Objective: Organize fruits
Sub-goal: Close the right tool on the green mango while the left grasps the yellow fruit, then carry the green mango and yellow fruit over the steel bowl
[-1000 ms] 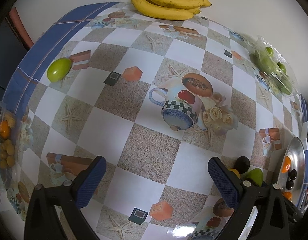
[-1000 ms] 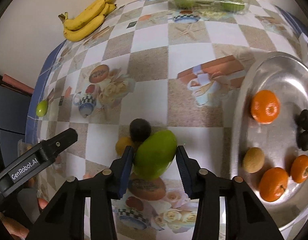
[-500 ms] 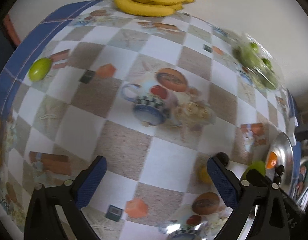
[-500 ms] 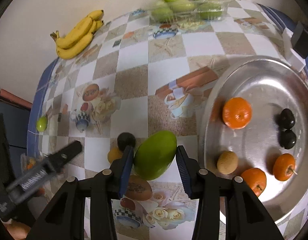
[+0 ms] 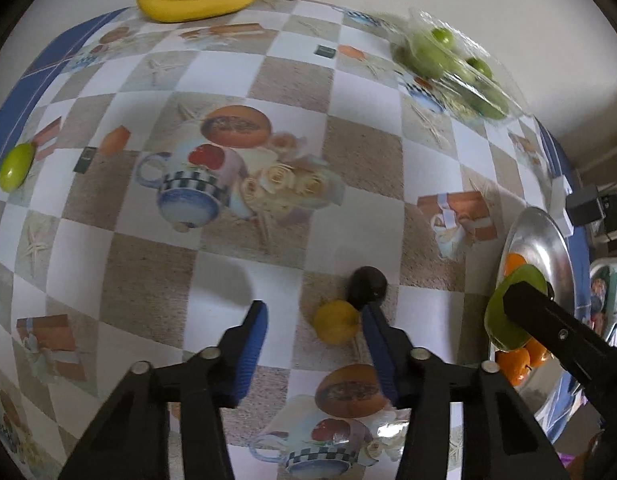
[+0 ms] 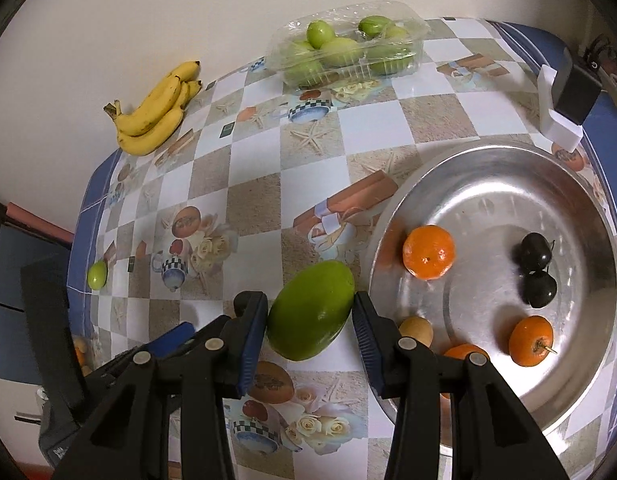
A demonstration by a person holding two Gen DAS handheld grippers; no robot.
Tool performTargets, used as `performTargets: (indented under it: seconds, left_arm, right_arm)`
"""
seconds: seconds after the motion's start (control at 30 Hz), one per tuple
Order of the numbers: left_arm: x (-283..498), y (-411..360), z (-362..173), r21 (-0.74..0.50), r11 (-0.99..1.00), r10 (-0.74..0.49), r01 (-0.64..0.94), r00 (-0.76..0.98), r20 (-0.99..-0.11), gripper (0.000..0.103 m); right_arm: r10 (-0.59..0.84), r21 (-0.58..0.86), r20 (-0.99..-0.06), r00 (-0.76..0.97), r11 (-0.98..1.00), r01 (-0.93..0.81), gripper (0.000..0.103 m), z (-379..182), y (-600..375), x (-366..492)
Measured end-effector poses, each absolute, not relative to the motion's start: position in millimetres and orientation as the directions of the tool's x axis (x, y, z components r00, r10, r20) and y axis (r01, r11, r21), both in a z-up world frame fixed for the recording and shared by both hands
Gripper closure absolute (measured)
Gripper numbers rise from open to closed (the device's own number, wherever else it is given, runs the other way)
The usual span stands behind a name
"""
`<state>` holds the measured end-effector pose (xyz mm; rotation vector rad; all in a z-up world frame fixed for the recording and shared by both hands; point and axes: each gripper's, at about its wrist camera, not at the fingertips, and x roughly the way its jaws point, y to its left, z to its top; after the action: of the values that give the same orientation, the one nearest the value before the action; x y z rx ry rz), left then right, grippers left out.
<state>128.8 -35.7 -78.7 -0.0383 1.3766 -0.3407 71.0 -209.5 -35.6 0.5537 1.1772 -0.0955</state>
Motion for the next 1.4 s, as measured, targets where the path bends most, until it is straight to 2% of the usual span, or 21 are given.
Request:
performTargets:
  seconds: [0.13,0.6,1.17,1.4]
  left_arm:
    - [126.7,-45.6,-81.6,-0.217,0.947,-0.255,0.237,0.145,-0.956,0.063]
    - [125.4,-57.2,-85.7,-0.202,0.947,-0.245,0.25,0.152,-0.958,0.076]
    - [128.2,-29.0,-51.3,-0.226,0.953,-0.273,0.201,0.245,-0.93,0.076]
    - [130.6,-34.9,-60.0,-0.235,0.952,-0.275,0.194,0.215,-0.937,0.076]
  right_arm:
    - [0.215,0.368,-0.89,0.403,0.861,0.352,0.058,-33.9,-211.5,69.4]
    - [0.224,0.385,-0.883,0.413,0.849,0.363,0.058,-31.0,-219.2,65.2]
    - [0.221,0.39,-0.886,0.408,0.831,0.396,0.058,-34.6,-233.6,59.7]
    - [0.191,0.375,-0.895,0.403,0.811,0.449,0.058,-38.4,-254.3,49.6]
